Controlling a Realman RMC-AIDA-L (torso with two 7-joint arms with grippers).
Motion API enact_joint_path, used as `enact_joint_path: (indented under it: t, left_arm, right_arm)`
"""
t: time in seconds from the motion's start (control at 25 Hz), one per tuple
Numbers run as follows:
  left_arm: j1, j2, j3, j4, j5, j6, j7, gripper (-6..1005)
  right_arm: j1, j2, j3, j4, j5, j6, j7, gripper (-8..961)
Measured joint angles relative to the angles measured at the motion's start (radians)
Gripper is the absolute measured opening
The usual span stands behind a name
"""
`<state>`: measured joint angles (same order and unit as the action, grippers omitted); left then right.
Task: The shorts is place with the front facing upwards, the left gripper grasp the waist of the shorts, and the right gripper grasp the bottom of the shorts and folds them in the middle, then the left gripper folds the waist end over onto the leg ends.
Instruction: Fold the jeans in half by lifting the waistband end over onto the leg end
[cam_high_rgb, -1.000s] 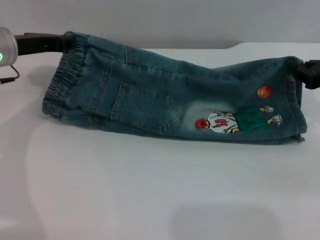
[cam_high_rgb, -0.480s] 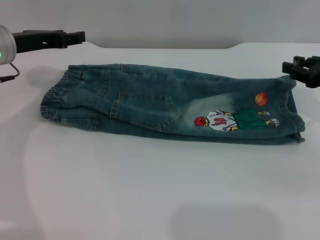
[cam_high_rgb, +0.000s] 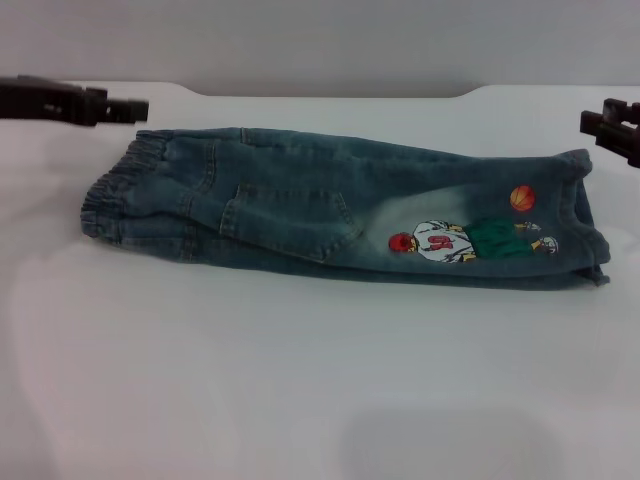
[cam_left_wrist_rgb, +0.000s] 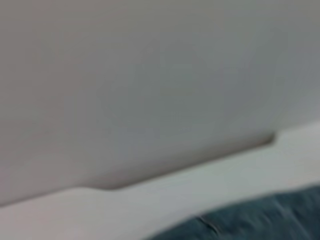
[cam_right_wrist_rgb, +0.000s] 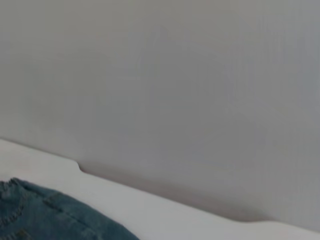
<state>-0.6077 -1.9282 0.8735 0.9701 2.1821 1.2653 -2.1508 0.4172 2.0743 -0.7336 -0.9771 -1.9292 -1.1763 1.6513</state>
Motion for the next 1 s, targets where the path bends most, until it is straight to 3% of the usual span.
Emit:
enact_joint_path:
  t: [0.12, 0.44, 0.76, 1.0]
  left_arm:
    - [0.026, 0.02, -0.018, 0.038, -0.002, 0.1, 0.063, 681]
    - [0.061, 0.01, -0.031, 0.097, 0.015, 0.159, 0.23, 677]
    - [0.038, -0.05, -0.027, 0.027, 0.262, 0.002, 0.268, 674]
    - [0.012, -0.075, -0.027, -0.008, 0.358, -0.036, 0.266, 672]
  right_arm:
    - [-0.008, 0.001, -0.012, 0.003, 0.041, -0.003, -0.028, 352]
    - [0.01, 0.001, -0.059, 0.021, 0.073, -0.004, -0.048, 353]
    - [0.012, 0.001, -0.08, 0.044, 0.133, -0.004, -0.05, 351]
    - [0.01, 0.001, -0.088, 0.058, 0.149, -0.005, -0.051, 351]
